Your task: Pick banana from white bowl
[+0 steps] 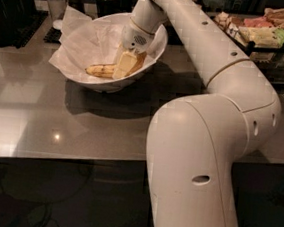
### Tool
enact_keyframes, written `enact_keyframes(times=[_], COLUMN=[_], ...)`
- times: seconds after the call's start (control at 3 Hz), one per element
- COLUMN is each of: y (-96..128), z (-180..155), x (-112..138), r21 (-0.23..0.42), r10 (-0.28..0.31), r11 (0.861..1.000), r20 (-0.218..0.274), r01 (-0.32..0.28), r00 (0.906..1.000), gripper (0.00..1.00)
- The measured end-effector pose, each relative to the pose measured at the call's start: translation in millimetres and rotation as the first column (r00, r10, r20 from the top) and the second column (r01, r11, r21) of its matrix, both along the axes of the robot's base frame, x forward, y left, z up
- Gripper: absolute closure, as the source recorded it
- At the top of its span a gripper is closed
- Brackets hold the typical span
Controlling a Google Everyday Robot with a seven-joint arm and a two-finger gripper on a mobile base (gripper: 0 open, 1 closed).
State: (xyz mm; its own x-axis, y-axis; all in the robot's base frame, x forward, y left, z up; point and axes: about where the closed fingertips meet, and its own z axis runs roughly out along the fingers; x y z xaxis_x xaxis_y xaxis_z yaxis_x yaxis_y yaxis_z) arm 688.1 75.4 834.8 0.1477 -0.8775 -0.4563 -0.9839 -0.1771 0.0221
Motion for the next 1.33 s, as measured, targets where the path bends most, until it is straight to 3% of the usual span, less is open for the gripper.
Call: enact_keyframes(times=[0.33,0.67,1.0,1.33], y=[-1.8,-2.6,-3.4,1.1], z=[-0.1,16.0,56.3,108.2], x=[-0.4,-2.9,-10.5,-31.0], r21=[-0.008,-0.006,0.006,0.022], r10=[-0.007,-0.005,0.008,0.054], r11=[1.000,1.000,1.000,0.998], r20=[0.003,0.044,0.143,0.240], r01=[0.007,0.006,-0.008,-0.061], r00=[1.0000,0.9990,0.9898,0.9692], gripper=[0.81,1.00,1.00,1.00])
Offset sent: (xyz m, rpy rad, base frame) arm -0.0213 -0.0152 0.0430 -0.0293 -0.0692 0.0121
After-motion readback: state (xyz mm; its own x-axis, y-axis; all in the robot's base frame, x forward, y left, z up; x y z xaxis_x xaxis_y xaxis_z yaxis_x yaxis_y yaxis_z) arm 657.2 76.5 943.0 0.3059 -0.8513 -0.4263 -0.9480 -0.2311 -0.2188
